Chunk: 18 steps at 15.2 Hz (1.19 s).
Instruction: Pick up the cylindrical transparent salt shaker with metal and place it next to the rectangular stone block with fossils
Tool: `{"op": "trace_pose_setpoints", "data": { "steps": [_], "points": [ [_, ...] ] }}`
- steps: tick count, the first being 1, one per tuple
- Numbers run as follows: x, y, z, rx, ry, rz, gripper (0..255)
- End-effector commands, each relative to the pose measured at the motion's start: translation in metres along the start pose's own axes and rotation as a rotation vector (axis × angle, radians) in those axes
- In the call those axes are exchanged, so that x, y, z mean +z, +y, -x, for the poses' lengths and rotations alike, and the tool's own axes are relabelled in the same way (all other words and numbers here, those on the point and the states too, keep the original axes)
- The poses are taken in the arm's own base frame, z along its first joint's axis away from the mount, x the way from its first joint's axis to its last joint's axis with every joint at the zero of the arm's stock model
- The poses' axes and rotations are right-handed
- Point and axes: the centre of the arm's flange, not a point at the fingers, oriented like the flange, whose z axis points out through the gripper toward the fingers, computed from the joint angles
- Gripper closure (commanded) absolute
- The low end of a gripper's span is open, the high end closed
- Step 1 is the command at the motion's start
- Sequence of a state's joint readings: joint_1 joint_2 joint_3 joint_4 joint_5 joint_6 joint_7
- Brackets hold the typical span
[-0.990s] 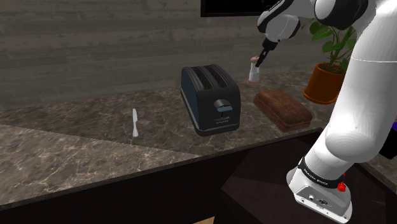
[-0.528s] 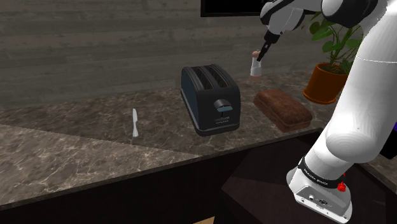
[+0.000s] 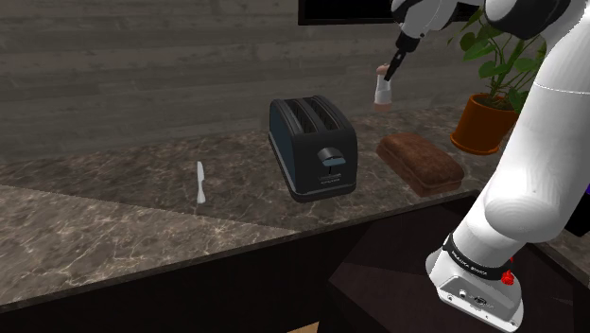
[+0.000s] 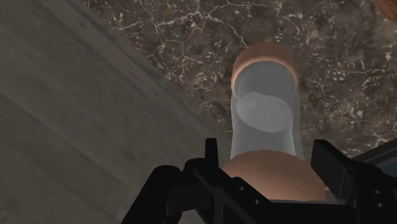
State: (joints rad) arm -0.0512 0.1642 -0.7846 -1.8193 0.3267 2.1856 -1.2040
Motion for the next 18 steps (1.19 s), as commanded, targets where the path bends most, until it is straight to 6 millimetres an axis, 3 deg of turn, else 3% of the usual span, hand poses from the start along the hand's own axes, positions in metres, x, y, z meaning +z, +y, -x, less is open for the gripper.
{"op": "trace_pose_setpoints", "data": {
  "steps": [1, 18],
  "points": [
    [-0.011, 0.000, -0.002, 0.000, 0.000, 0.000, 255],
    [-0.096, 0.014, -0.025, 0.000, 0.000, 0.000, 255]
  ]
}}
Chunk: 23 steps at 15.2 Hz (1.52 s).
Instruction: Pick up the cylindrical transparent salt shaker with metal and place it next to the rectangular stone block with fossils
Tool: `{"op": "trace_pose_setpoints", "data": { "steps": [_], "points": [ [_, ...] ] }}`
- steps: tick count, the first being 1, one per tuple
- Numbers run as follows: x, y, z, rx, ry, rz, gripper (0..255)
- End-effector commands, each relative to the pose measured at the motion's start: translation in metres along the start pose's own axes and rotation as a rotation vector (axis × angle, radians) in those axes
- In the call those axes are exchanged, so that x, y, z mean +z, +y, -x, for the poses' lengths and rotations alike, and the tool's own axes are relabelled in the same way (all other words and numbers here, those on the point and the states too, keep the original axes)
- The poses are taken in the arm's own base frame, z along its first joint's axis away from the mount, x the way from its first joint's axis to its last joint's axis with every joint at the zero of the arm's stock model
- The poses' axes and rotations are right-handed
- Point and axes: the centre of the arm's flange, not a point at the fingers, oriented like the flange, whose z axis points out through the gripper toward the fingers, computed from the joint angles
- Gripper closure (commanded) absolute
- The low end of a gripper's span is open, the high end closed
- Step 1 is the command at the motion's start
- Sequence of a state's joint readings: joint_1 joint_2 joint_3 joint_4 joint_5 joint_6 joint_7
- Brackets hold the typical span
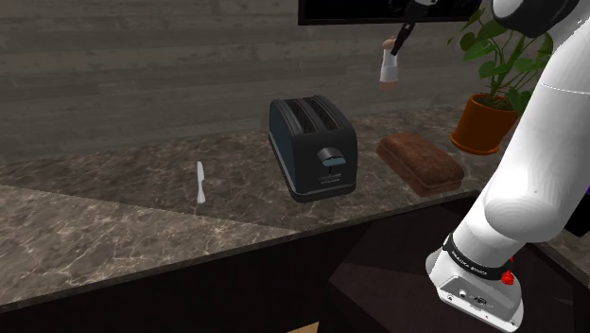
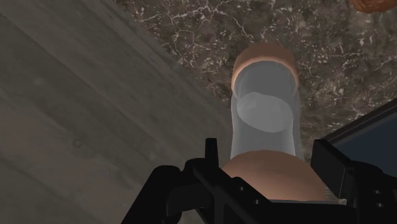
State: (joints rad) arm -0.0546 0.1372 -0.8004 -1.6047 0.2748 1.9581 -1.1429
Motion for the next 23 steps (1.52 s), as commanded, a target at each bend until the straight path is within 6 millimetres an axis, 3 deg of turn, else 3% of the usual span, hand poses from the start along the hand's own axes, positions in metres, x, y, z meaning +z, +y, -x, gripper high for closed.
{"op": "trace_pose_setpoints", "data": {
  "steps": [1, 8, 23],
  "points": [
    [-0.010, 0.002, -0.003, 0.000, 0.000, 0.000, 255],
    [-0.043, 0.007, -0.012, 0.000, 0.000, 0.000, 255],
    [-0.099, -0.015, 0.177, 0.000, 0.000, 0.000, 255]
  ]
}}
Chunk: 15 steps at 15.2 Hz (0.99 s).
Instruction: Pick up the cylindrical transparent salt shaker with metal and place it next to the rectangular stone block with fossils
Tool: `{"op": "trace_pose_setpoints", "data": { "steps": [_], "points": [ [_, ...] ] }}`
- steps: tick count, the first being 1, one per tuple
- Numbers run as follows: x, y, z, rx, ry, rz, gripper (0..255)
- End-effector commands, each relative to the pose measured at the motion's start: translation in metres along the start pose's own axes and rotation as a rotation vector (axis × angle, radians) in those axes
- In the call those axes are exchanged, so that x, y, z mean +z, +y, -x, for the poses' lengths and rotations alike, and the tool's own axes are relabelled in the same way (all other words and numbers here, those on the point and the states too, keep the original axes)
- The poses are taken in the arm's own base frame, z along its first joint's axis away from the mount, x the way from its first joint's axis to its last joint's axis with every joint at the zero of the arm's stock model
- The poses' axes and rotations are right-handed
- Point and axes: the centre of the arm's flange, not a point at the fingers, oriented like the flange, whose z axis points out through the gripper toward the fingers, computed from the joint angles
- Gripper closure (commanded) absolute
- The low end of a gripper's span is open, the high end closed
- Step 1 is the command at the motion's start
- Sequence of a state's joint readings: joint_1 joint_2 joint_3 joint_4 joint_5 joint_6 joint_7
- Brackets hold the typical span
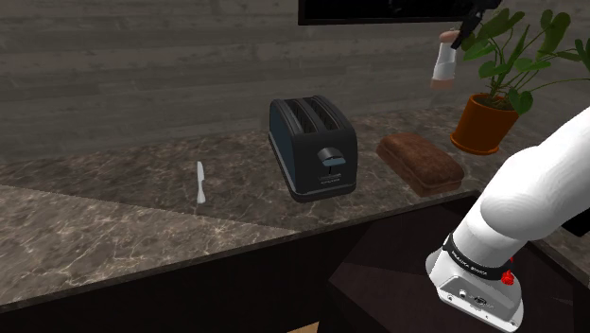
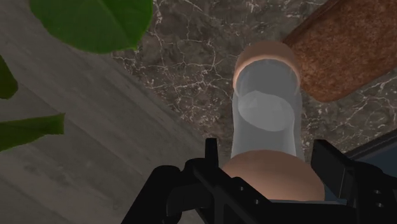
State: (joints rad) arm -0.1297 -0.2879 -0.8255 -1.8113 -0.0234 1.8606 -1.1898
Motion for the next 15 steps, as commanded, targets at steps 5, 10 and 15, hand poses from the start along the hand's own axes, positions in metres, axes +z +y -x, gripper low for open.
{"op": "trace_pose_setpoints", "data": {
  "steps": [5, 10, 15],
  "points": [
    [-0.022, -0.010, 0.074, -0.001, -0.001, 0.000, 255],
    [-0.041, -0.018, 0.136, -0.001, -0.001, 0.000, 255],
    [-0.059, -0.025, 0.199, -0.001, -0.001, 0.000, 255]
  ]
}}
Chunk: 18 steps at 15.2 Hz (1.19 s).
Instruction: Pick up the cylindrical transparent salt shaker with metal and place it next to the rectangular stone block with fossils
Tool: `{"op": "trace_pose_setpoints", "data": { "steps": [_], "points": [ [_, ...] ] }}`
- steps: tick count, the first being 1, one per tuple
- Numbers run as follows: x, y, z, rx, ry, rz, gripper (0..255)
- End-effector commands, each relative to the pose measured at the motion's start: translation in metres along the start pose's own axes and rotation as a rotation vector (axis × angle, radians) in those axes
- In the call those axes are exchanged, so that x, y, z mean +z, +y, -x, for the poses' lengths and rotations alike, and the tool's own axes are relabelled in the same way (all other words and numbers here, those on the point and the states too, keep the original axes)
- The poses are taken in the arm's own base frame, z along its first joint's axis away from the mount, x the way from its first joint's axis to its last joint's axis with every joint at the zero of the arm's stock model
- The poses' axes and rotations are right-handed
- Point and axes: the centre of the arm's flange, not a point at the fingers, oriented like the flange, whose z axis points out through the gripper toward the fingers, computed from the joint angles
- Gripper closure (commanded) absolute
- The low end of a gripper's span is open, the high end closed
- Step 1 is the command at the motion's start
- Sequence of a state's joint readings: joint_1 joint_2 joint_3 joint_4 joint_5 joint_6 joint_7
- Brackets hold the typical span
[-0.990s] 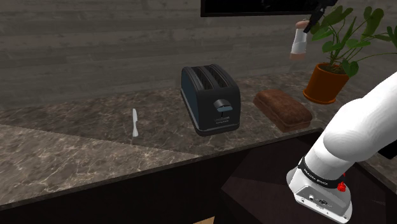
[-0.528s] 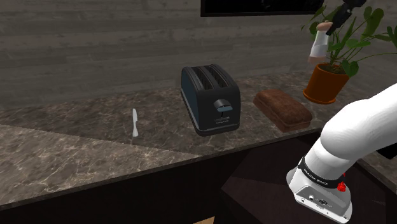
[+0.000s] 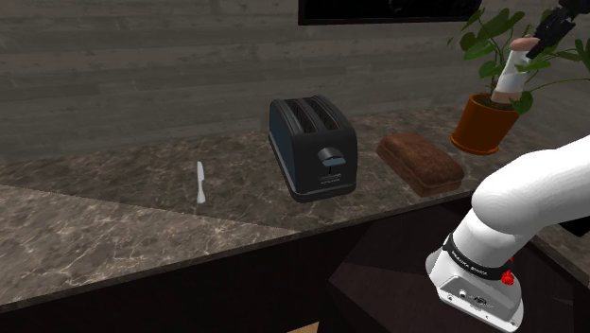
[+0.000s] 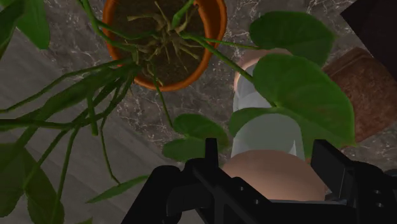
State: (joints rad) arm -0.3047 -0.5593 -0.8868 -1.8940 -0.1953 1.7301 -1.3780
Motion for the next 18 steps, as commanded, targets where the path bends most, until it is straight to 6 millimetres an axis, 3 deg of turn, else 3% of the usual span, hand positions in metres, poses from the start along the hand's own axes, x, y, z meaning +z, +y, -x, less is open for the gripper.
{"op": "trace_pose_setpoints", "data": {
  "steps": [1, 18],
  "points": [
    [-0.006, -0.001, 0.026, -0.001, 0.000, 0.000, 255],
    [-0.067, -0.025, 0.235, -0.001, 0.000, 0.000, 255]
  ]
}}
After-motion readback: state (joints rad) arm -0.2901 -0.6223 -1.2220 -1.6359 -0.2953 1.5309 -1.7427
